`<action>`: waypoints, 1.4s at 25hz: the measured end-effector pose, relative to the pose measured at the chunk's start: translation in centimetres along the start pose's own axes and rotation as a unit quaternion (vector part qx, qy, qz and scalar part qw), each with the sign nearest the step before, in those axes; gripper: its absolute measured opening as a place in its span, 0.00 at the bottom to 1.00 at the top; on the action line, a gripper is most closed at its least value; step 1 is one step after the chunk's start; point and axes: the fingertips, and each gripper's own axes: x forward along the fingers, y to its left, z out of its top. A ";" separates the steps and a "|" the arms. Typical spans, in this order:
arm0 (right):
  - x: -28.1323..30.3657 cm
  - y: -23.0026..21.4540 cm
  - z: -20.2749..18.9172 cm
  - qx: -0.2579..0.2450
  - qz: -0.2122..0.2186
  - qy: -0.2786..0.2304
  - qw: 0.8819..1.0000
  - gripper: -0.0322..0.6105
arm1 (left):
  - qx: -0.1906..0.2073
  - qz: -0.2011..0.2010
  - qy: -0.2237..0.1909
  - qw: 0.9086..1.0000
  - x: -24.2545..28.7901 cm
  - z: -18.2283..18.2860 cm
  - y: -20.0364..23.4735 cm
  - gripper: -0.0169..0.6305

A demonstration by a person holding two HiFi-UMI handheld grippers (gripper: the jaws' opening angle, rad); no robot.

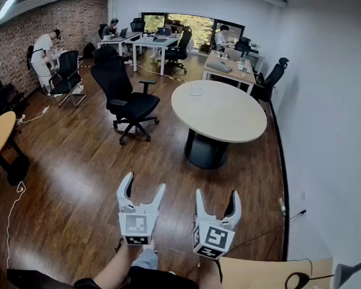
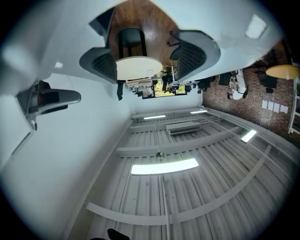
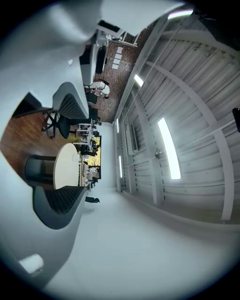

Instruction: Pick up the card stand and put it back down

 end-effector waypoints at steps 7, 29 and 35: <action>8.3 6.9 1.8 -0.018 0.017 -0.012 1.000 0.74 | -0.004 0.019 -0.021 1.000 5.0 1.3 9.4 0.65; 31.1 10.0 -3.8 -0.021 0.033 0.055 0.998 0.74 | 0.002 -0.037 0.030 0.999 26.2 -5.2 15.7 0.64; 43.1 5.8 -2.3 -0.018 0.053 0.029 0.998 0.74 | 0.009 -0.035 0.006 0.999 37.9 -3.2 15.4 0.63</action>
